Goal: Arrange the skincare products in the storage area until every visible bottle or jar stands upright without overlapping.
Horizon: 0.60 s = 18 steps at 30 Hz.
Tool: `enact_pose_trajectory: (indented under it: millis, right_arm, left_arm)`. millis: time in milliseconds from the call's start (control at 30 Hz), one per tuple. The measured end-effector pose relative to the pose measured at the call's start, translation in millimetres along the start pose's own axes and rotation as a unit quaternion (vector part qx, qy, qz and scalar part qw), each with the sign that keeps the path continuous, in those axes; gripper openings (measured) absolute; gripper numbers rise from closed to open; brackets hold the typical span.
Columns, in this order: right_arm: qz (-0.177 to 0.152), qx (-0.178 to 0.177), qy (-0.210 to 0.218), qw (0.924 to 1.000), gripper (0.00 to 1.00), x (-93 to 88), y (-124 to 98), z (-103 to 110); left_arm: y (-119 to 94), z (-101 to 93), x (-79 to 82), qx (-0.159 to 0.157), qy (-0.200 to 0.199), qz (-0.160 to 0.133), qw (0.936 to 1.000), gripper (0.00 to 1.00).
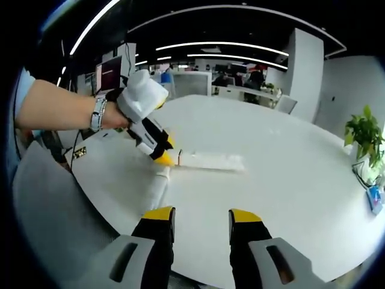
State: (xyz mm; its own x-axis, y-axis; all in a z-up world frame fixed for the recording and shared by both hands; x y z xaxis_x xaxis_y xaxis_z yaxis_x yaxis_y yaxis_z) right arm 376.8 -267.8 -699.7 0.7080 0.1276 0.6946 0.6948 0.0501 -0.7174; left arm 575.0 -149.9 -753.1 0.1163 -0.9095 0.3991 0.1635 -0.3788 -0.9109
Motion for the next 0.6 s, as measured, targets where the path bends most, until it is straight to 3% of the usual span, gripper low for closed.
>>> enact_pose_trajectory:
  millis: [433, 600]
  right_arm:
    - [-0.002, -0.002, 0.012, 0.9999, 0.32, 0.1, -2, -2]
    - [-0.028, 0.034, 0.01, 0.999, 0.36, 11.1, -1, -2]
  left_arm:
    - [-7, -8.1, -22.7, -0.012, -0.037, -0.007, 0.9992, 0.25]
    - [-10, -9.9, -27.4, -0.009, -0.034, -0.003, 0.9994, 0.25]
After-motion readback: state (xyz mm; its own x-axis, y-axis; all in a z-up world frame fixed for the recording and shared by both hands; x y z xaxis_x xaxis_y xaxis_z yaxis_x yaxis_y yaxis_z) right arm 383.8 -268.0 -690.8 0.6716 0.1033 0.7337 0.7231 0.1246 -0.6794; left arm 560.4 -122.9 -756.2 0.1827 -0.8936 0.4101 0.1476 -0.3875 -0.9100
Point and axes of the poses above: the point that each gripper's makers call its tool centre point, and the gripper's own axes: y roughly forward along the fingers, z roughly to its left, x roughly out of its top, the point moved 6 cm from there along -y, roughly backward along the fingers, and after that the axes turned 12 degrees about z, right-handed, at the moved point
